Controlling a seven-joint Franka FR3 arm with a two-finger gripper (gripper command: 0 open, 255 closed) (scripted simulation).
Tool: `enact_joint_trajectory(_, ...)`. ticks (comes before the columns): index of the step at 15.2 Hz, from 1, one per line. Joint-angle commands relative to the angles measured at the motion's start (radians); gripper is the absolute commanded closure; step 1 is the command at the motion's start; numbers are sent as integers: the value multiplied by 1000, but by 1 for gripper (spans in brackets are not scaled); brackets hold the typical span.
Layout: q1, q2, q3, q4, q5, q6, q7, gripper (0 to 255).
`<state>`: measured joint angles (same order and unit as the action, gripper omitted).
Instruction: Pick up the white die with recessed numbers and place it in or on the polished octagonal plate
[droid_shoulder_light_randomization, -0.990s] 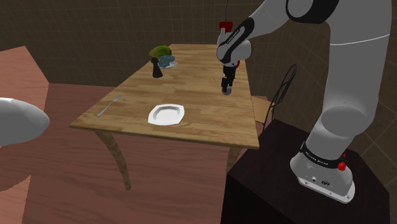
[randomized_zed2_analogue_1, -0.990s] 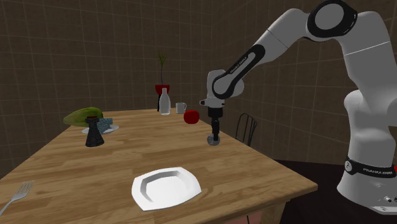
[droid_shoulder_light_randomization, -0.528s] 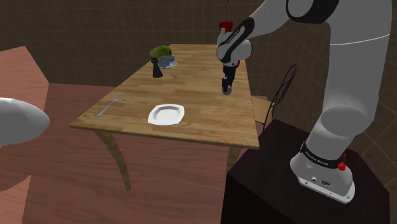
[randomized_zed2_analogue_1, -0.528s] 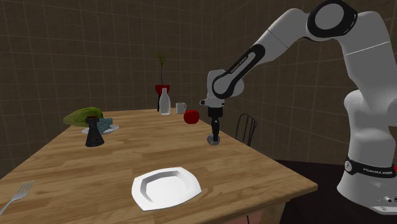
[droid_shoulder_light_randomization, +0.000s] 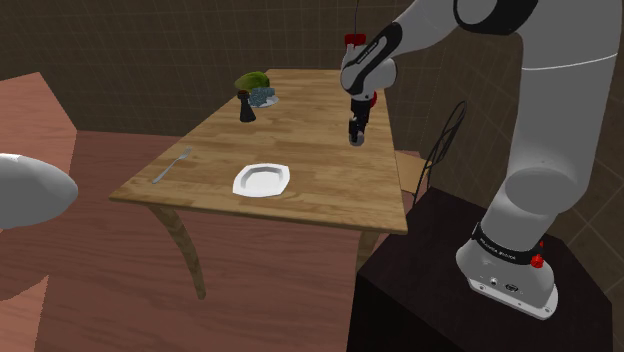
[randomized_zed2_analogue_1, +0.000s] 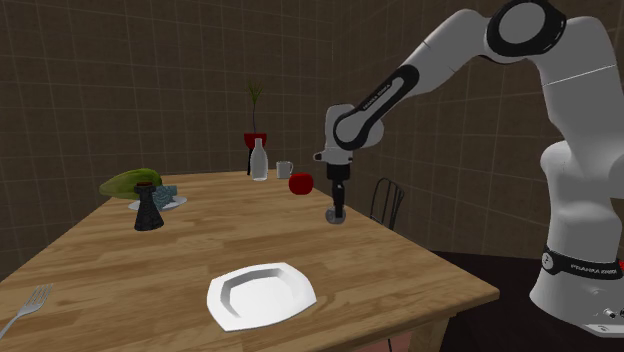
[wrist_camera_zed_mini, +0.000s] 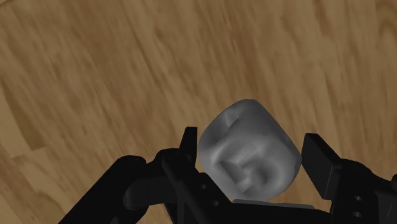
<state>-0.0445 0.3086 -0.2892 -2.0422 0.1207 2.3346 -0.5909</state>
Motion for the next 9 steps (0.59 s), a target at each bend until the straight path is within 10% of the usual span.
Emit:
enact_joint_trajectory(1, 2, -20, -4, 4, -8, -23, 5, 255)
enact_joint_trajectory(9, 10, -82, -13, 37, -36, -115, 23, 255)
